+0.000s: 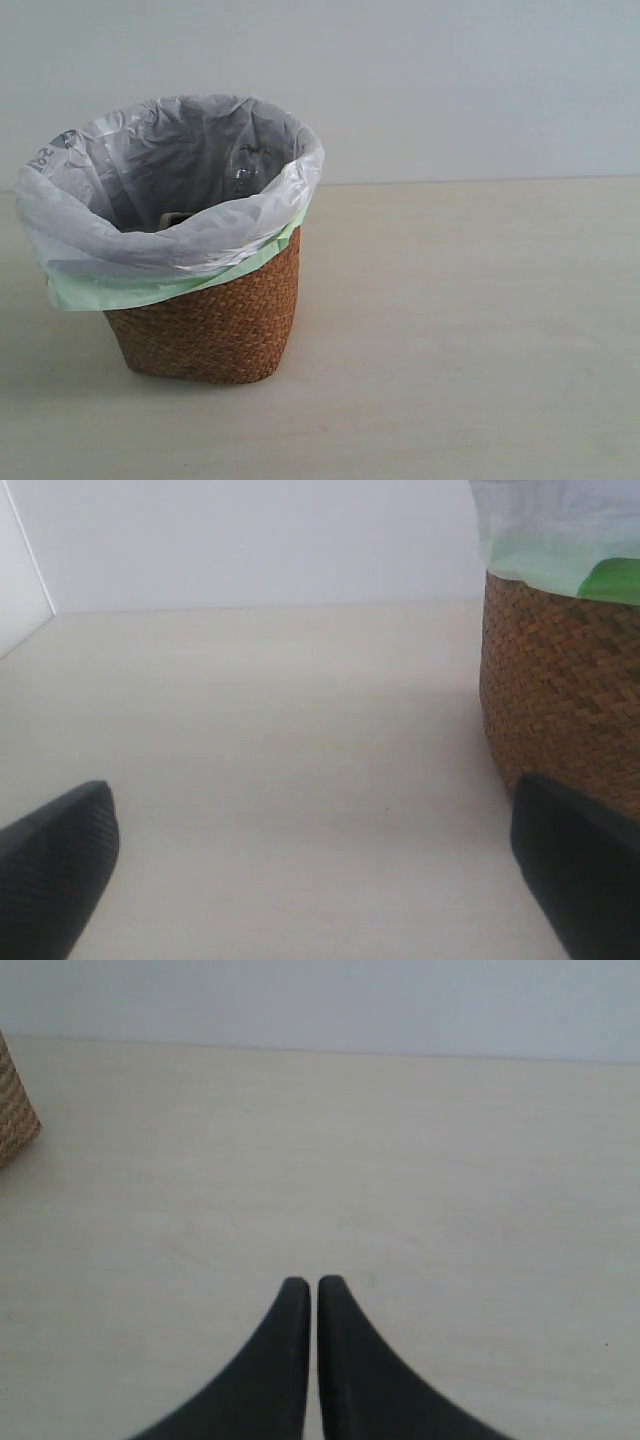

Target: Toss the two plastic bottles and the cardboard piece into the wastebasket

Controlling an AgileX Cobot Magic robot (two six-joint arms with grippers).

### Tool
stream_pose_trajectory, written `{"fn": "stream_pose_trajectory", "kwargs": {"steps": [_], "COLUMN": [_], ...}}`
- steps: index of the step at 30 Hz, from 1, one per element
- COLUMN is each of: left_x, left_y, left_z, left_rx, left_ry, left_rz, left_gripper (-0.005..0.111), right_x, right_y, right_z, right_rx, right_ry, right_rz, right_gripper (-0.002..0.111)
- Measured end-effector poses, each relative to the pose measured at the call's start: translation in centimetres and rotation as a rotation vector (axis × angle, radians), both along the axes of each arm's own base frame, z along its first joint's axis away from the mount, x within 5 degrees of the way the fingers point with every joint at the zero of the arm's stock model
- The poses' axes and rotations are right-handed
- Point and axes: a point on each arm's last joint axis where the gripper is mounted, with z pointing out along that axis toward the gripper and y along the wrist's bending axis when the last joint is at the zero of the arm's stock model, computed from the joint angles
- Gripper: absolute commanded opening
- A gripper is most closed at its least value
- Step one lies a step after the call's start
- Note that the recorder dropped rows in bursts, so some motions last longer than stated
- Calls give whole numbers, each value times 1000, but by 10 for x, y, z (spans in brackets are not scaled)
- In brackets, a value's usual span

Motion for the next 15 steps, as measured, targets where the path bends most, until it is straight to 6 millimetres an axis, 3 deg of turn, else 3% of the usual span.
{"fn": "stream_pose_trajectory", "kwargs": {"steps": [15], "left_x": [0], "left_y": [0], "left_z": [0], "left_rx": [0], "left_ry": [0], "left_rz": [0], "left_gripper": [108], "right_x": [0], "right_y": [0], "right_z": [0], "right_rx": [0], "right_ry": [0], "right_rz": [0], "right_gripper": [0]}}
